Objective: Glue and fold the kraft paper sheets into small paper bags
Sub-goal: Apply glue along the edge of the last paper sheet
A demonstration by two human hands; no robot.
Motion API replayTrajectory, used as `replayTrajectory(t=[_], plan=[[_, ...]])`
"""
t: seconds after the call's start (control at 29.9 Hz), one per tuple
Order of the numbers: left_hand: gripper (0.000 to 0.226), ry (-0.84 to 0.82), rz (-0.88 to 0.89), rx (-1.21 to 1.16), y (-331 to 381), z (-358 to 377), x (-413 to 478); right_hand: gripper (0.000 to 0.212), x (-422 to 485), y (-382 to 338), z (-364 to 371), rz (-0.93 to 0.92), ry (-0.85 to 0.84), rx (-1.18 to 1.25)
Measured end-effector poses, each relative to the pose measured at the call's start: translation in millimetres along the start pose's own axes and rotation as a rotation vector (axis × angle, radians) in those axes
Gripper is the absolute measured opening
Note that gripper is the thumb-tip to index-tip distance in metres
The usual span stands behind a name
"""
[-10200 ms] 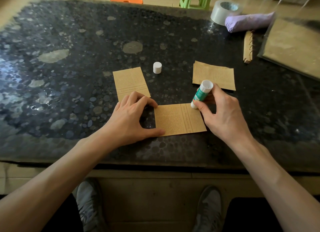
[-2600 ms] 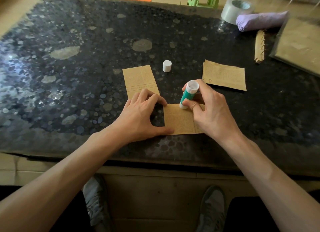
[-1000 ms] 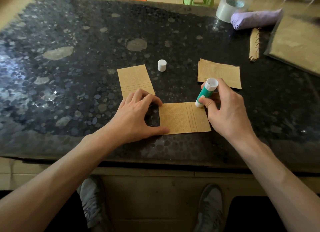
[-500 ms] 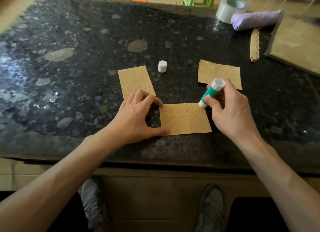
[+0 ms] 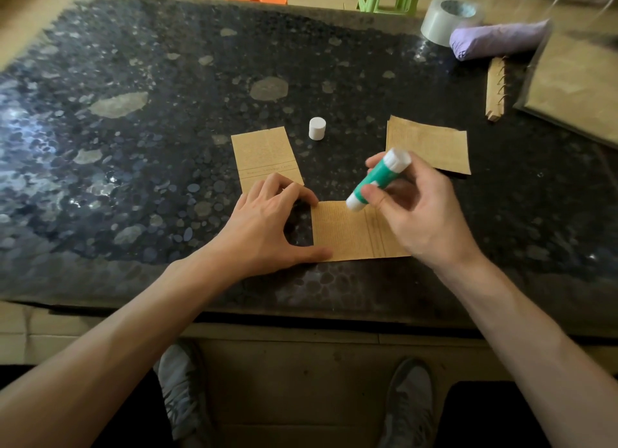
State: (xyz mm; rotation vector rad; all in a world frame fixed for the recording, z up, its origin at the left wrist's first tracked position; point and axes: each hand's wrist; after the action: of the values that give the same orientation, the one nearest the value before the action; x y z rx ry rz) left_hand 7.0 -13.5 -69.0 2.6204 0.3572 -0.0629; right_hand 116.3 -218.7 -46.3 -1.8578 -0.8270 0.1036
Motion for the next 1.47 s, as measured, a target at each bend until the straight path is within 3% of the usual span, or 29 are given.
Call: replayTrajectory(t=[0.3, 0.67, 0.9, 1.24, 1.47], plan=[[0.083, 0.008, 0.010, 0.017, -2, 2, 2, 0.044, 0, -4, 25, -0.049, -0.192, -0.109], [0.081, 0.001, 0.009, 0.015, -2, 1, 2, 0.039, -4, -3, 34, -0.070, -0.090, -0.174], [0.084, 0.017, 0.006, 0.004, -1, 1, 1, 0.037, -7, -3, 30, -0.070, -0.205, -0.210], [0.085, 0.011, 0.011, 0.006, -2, 2, 2, 0.028, -14, -3, 33, -0.174, -0.090, -0.294], [0.084, 0.005, 0.004, 0.001, -1, 2, 1, 0.031, -16, -2, 31, -0.131, -0.147, -0.311]])
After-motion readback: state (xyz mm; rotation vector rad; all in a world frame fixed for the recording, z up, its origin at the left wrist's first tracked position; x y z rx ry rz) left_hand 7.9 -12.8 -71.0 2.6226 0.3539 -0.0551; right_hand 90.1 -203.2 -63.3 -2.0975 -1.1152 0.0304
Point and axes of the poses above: each hand's wrist, its own x-axis towards the middle knuckle, its own z-axis out of the palm, y = z × x, and after that the axes turned 7 degrees about -z, right-handed
